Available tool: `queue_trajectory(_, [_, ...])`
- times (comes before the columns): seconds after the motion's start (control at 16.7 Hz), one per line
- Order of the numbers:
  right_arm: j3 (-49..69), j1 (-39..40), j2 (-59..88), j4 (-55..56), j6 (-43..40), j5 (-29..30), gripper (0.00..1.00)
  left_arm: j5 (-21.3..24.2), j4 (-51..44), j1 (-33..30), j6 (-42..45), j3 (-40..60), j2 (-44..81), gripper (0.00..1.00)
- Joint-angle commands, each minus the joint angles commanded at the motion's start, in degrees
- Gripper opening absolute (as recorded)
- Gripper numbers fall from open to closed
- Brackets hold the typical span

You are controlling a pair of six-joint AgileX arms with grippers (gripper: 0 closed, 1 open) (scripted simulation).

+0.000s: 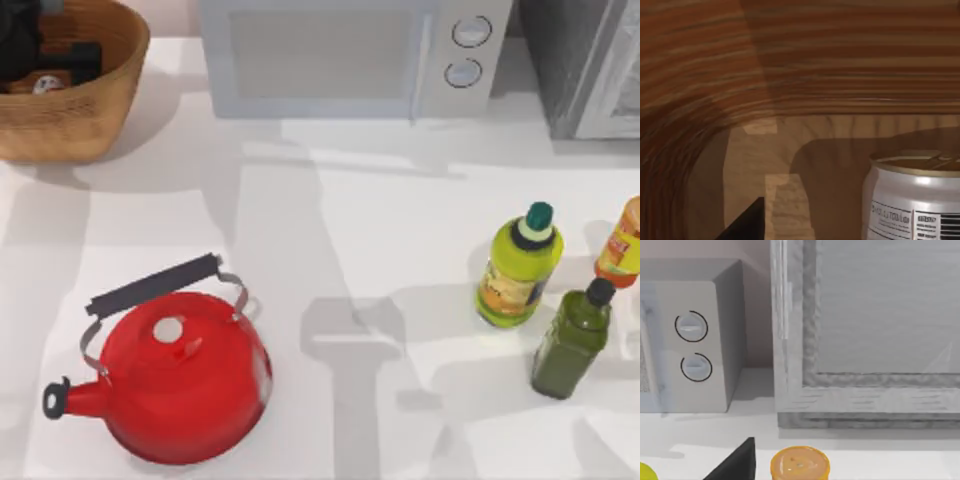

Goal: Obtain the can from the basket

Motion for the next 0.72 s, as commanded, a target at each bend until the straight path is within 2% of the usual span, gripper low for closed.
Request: queue_trajectory(0.72, [0.0,0.0,0.0,0.0,0.0,0.0,1.0,0.0,0.0,0.0,0.0,0.0,0.0,0.1])
